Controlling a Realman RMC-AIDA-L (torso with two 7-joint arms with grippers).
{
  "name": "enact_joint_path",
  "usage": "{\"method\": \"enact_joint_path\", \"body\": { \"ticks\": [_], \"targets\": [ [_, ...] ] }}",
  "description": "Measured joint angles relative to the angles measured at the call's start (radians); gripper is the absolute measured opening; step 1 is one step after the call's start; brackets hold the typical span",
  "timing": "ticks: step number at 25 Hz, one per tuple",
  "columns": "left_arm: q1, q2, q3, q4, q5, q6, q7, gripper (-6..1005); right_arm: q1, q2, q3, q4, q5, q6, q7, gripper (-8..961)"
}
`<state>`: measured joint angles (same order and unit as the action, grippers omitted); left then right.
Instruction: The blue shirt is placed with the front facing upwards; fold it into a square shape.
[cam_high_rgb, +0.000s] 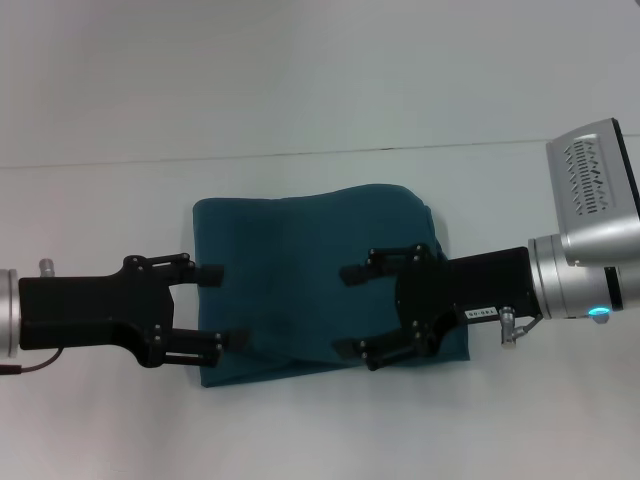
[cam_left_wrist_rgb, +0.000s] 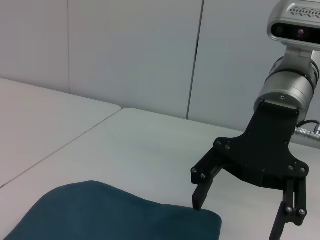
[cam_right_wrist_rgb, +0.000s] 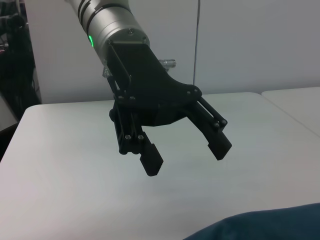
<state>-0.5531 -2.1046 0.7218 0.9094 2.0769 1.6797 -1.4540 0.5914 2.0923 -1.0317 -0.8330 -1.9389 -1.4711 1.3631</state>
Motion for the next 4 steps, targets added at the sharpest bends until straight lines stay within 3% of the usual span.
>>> {"method": "enact_joint_path", "body": {
  "ticks": [4],
  "targets": [
    [0.0,0.0,0.001,0.0,0.0,0.0,0.0,876,0.0,0.0,0.0,0.0,0.0,0.0,0.0,912]
  ]
}}
